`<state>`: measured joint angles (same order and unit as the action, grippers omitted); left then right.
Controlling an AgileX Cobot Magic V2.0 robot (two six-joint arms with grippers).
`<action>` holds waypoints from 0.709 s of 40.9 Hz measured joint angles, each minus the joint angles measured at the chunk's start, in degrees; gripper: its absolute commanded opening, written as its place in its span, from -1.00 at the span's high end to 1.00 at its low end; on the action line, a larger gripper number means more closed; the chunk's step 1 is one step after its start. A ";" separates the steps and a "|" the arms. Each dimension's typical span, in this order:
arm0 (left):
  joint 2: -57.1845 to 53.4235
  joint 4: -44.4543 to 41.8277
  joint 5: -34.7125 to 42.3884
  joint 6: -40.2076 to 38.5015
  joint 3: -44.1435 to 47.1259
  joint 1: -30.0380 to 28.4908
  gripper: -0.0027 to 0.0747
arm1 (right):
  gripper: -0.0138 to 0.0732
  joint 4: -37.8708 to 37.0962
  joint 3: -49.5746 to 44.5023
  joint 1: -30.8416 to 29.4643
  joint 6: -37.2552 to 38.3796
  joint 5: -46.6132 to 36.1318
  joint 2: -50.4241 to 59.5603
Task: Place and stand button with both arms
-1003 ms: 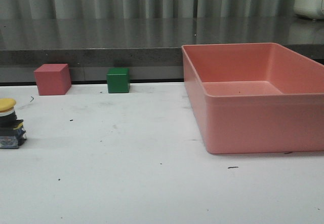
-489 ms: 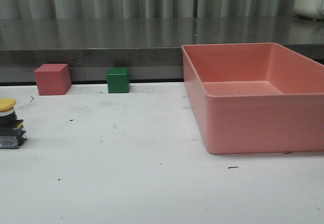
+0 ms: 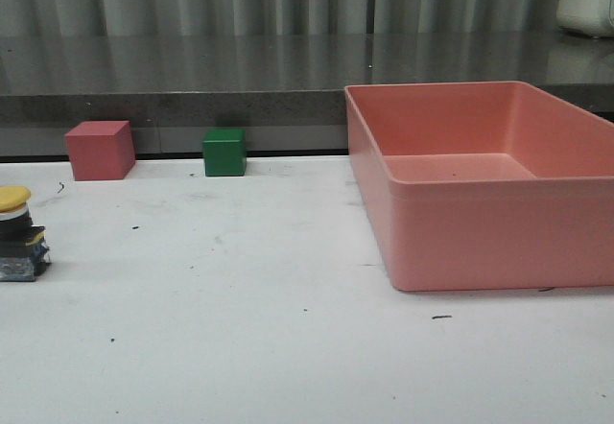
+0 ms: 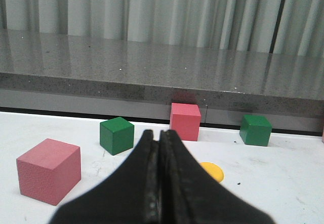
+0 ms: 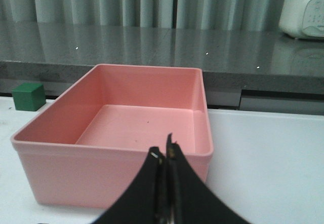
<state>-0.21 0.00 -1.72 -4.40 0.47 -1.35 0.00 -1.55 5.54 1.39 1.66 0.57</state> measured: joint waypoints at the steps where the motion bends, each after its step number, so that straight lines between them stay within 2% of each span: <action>1: 0.00 0.00 0.00 0.00 0.00 0.00 0.98 | 0.84 0.00 0.00 -0.30 0.00 -0.31 0.00; 29: 0.00 0.00 0.00 0.00 0.00 0.00 0.98 | 0.84 0.00 0.00 -2.28 0.00 -0.79 0.00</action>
<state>-0.21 0.00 -1.72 -4.40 0.47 -1.35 0.00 -1.55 3.26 1.39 0.87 0.57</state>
